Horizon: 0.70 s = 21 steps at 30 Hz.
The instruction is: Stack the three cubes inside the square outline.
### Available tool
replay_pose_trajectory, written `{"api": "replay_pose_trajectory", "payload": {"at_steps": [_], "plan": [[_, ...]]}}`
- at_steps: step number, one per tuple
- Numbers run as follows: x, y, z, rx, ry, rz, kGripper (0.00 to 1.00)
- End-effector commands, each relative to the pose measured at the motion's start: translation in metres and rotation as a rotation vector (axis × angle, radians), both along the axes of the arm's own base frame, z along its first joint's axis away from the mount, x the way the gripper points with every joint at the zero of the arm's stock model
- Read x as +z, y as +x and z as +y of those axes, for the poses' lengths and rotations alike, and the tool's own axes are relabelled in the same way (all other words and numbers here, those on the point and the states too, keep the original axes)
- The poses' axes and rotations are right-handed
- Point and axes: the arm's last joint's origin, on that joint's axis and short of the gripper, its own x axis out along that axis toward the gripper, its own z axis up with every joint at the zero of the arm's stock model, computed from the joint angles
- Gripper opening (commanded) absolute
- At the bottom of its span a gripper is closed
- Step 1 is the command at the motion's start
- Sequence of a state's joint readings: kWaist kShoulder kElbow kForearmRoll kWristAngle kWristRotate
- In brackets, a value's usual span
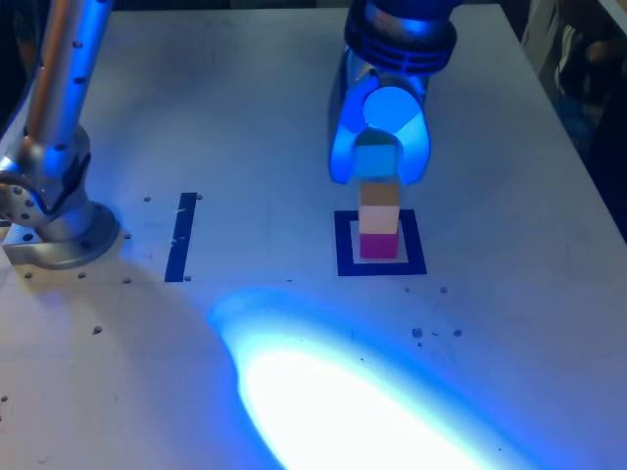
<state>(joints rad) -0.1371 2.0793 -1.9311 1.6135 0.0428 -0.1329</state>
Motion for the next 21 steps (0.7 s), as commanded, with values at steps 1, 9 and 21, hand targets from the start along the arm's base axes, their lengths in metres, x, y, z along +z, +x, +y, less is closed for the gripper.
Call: {"api": "replay_pose_trajectory", "payload": {"at_steps": [1,9,21], "plan": [[-0.002,0.002,0.002,0.003,-0.003,0.011,0.06],[-0.017,0.014,0.007,0.002,-0.015,0.044,0.20],[-0.026,0.018,0.008,-0.004,-0.024,0.070,0.26]]}}
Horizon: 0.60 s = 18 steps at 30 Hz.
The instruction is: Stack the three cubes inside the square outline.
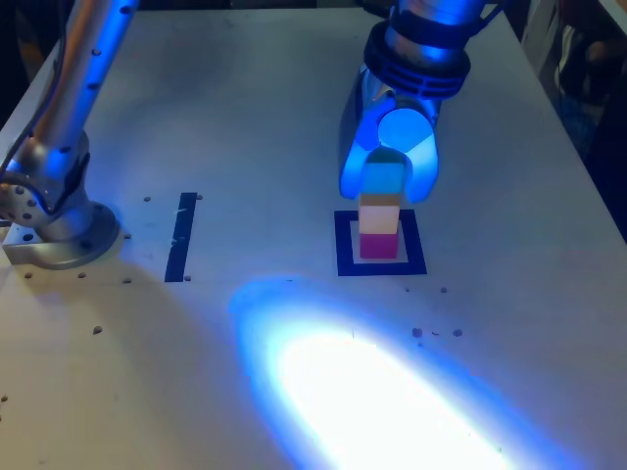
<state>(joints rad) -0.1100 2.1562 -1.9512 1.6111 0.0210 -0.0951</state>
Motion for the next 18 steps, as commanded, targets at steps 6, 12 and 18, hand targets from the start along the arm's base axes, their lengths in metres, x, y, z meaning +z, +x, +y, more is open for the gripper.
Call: {"api": "replay_pose_trajectory", "payload": {"at_steps": [6,12,18], "plan": [[-0.0063,0.0006,-0.0005,0.007,-0.021,0.032,0.43],[-0.0075,0.0005,-0.0008,0.008,-0.025,0.036,0.81],[-0.0093,-0.0008,-0.0003,0.007,-0.019,0.046,0.99]]}}
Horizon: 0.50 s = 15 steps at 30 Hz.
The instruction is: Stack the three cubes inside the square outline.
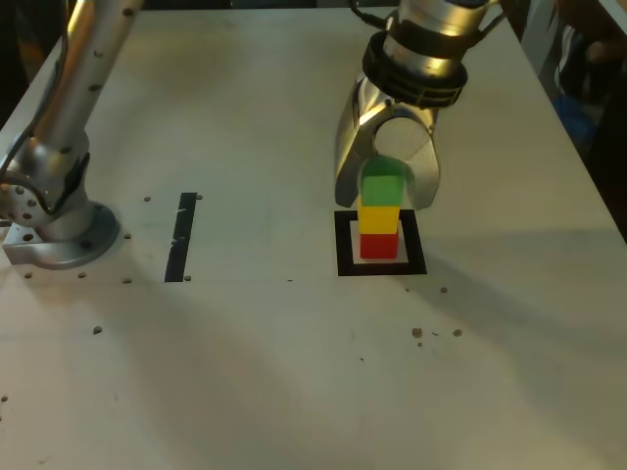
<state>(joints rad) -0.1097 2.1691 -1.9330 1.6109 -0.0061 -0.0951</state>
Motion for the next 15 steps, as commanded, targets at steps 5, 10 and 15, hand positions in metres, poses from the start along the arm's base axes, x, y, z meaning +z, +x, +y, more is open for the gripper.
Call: {"api": "replay_pose_trajectory", "payload": {"at_steps": [5,10,15], "plan": [[0.004,-0.004,0.002,-0.002,0.008,0.002,0.99],[0.031,-0.019,0.001,-0.010,0.010,-0.058,0.99],[0.065,-0.054,-0.005,-0.038,-0.006,-0.125,0.99]]}}
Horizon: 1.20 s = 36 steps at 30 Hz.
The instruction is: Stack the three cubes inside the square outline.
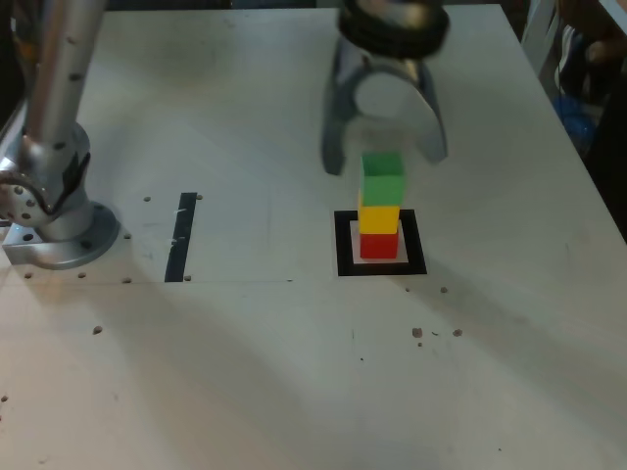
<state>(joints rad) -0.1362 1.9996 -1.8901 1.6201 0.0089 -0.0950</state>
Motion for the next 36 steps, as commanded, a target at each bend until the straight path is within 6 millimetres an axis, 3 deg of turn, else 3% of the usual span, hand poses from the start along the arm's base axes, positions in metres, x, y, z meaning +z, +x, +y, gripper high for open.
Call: {"api": "replay_pose_trajectory", "payload": {"at_steps": [1,8,15,20,36], "plan": [[0.014,-0.023,-0.004,-0.018,-0.011,-0.005,0.99],[0.003,-0.050,-0.031,-0.079,-0.009,0.071,0.99],[-0.033,-0.063,-0.048,-0.058,0.008,0.239,1.00],[-0.048,-0.069,-0.055,-0.072,0.039,0.304,1.00],[-0.082,-0.087,-0.051,-0.069,0.094,0.337,1.00]]}}
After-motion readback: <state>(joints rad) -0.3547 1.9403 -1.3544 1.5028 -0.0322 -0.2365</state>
